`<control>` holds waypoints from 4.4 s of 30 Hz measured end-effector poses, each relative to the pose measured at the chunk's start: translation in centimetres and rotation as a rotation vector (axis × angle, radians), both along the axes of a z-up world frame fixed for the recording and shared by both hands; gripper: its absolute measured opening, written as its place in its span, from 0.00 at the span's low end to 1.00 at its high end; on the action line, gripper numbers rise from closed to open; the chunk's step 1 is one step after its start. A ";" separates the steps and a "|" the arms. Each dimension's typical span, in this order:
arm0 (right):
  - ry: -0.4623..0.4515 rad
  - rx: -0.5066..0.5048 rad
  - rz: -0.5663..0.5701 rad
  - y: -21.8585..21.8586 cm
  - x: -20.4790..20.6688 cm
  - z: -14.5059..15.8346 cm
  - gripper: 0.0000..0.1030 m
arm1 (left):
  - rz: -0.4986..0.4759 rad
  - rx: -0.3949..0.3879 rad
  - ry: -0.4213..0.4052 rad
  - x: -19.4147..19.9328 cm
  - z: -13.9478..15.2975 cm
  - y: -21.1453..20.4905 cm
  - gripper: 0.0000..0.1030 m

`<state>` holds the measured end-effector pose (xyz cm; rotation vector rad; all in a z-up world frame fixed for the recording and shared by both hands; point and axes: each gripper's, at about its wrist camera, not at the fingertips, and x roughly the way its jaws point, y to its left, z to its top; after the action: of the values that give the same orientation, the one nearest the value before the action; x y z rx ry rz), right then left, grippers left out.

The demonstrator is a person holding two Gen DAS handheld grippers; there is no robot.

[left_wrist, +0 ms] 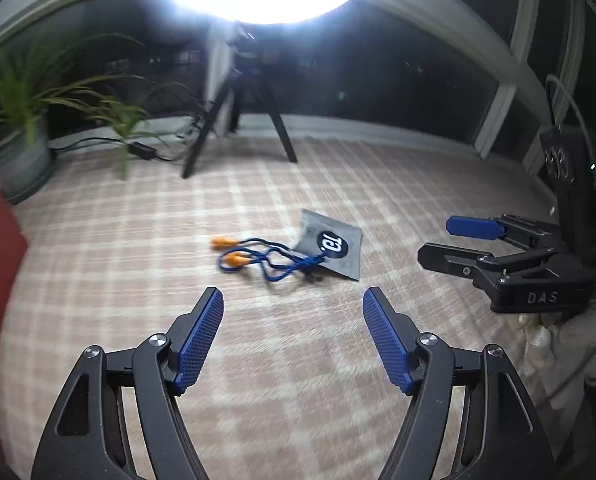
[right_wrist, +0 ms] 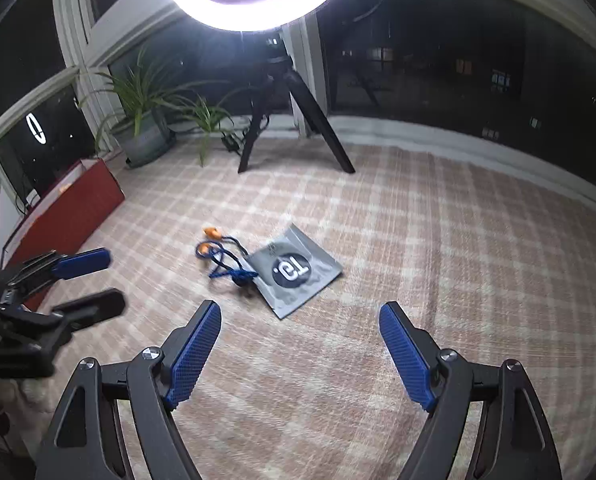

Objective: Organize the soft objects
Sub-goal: 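Withdraw both open tools and move them toward the earplugs and grey sachet, then close the left tool on the corded earplugs while the right tool closes on the grey sachet, then carry the earplugs and sachet into the shoebox and open both tools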

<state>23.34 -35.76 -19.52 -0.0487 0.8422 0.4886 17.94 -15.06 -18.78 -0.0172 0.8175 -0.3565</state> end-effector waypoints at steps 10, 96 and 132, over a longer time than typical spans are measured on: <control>0.045 -0.034 0.000 -0.2 2.8 -3.5 0.76 | 0.012 0.124 0.045 4.7 -4.0 -2.8 0.70; 0.042 -0.136 0.225 5.7 9.4 -6.0 0.44 | 0.249 0.031 0.060 8.4 -5.4 1.9 0.12; -0.187 -0.048 0.252 9.1 0.1 6.6 0.43 | 0.318 -0.125 -0.223 -3.1 8.9 11.5 0.12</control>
<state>23.46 -26.66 -12.90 -0.2440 0.6668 0.6896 14.83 -3.56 -9.87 -0.2185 0.5589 -0.1053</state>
